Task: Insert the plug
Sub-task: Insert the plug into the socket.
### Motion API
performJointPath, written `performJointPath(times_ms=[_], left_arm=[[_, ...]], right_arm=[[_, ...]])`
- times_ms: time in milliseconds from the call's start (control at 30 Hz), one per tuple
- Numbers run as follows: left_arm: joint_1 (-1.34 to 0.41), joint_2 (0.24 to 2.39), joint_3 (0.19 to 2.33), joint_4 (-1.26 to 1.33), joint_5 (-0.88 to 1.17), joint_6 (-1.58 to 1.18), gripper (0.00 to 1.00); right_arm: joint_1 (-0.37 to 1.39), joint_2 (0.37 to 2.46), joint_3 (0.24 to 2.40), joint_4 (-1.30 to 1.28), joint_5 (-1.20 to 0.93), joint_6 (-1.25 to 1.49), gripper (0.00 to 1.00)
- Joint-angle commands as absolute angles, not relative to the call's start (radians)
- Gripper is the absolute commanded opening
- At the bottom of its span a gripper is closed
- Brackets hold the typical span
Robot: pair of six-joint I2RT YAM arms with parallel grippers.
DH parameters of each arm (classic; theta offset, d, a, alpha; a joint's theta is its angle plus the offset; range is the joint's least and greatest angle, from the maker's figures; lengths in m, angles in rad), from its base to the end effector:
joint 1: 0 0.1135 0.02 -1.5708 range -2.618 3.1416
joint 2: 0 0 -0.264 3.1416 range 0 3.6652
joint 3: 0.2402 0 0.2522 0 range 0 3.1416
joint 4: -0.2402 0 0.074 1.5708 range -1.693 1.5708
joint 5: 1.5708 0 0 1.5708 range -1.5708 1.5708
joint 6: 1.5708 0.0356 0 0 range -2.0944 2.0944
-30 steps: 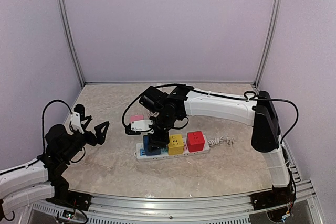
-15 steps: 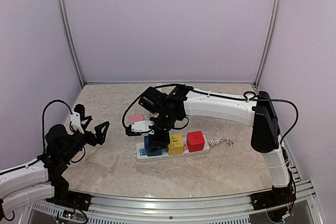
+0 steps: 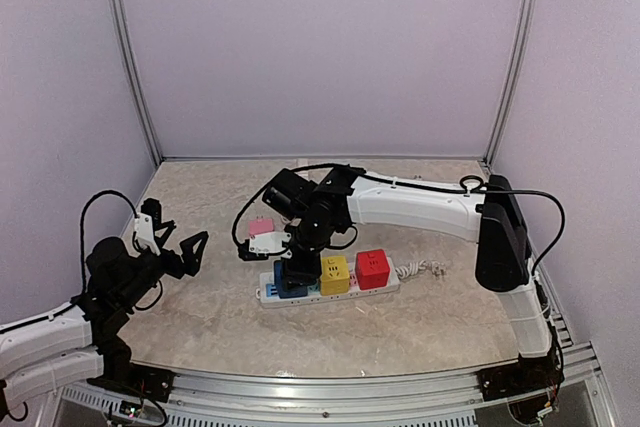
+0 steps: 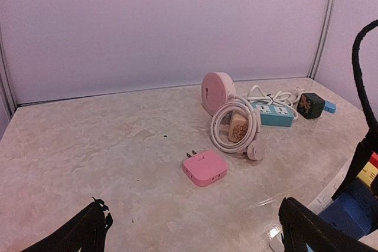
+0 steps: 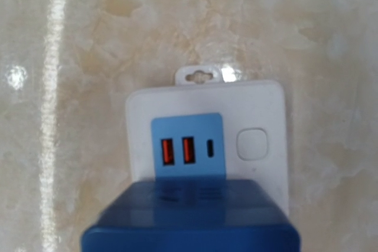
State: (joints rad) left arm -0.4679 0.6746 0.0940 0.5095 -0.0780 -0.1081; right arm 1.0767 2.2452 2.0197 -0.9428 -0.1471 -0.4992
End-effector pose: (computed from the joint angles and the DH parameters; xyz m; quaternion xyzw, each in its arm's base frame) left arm 0.1447 -0.0700 0.1864 0.1047 0.7242 -0.1661 0.6611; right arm 0.2229 0.4249 0.2229 -0.7031 0.6788 0.1258 0.1706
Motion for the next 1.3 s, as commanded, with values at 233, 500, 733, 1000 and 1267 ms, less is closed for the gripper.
performJointPath(times_ms=[233, 500, 733, 1000, 1267], left_arm=[[-0.462, 0.670, 0.080, 0.529, -0.066, -0.113, 0.99], [-0.462, 0.675, 0.080, 0.528, -0.060, -0.113, 0.99], [-0.462, 0.681, 0.080, 0.526, -0.061, -0.110, 0.99], [-0.462, 0.677, 0.079, 0.526, -0.048, -0.101, 0.99], [-0.461, 0.658, 0.075, 0.522, -0.027, -0.078, 0.99]], right_arm=[[1.062, 2.420, 1.793, -0.898, -0.063, -0.471, 0.00], [1.016, 2.476, 1.790, -0.947, -0.036, -0.526, 0.00], [1.038, 2.552, 1.864, -0.991, -0.011, -0.508, 0.00], [1.047, 2.449, 1.949, -0.995, 0.016, -0.461, 0.67], [1.117, 2.243, 2.041, -0.828, 0.131, -0.465, 1.00]])
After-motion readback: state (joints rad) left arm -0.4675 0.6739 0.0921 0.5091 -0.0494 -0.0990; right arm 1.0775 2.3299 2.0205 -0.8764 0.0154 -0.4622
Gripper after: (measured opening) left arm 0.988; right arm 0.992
